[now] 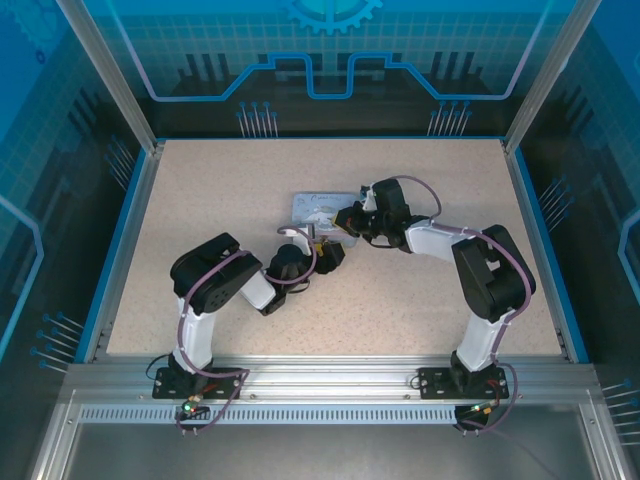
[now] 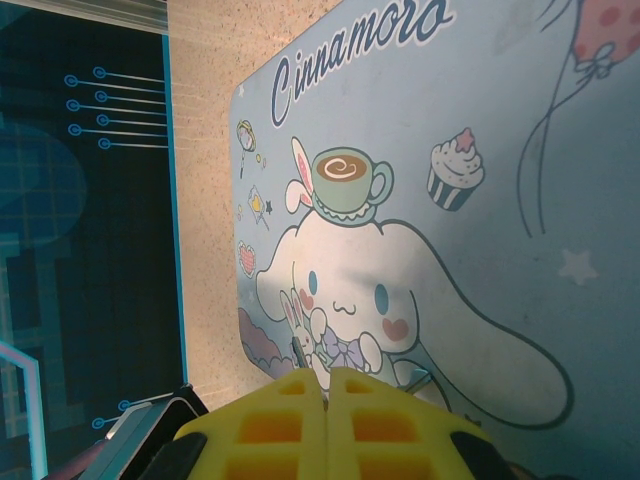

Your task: Unlock a padlock with a key

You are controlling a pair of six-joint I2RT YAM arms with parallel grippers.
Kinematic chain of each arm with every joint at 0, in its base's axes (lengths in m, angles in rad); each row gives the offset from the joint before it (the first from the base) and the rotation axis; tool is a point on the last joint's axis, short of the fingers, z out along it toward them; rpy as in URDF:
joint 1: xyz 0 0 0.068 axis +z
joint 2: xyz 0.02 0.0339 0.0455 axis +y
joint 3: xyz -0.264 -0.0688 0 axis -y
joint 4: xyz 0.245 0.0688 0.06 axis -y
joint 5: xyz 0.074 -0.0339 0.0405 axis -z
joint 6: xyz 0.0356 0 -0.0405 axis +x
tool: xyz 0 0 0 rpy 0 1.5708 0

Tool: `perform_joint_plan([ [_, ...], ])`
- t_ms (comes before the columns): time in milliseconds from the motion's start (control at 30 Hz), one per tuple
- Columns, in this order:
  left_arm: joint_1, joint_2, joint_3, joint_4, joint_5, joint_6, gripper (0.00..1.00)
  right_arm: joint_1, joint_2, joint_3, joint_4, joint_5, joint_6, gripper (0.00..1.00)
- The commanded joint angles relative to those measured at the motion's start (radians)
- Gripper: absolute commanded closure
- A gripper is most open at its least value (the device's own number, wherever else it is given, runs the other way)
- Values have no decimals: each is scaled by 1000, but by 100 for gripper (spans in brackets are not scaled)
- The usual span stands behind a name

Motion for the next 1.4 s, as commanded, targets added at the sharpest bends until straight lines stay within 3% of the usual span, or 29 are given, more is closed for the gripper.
perform_joint_plan([
  [0,-4,15,-17,7,38,-23,30,20,25,11,-60,6,10,100],
  [400,-5,-44,-26,1,106,-21,30,24,33,22,-62,1,11,100],
  [633,-5,-18,-8,18,30,-83,33,25,39,21,-58,1,14,100],
  [800,-5,-13,28,-57,-1,-125,37,28,42,24,-58,-2,16,100],
  [1367,-56,-29,32,-167,-131,-140,54,32,41,27,-61,-1,18,100],
])
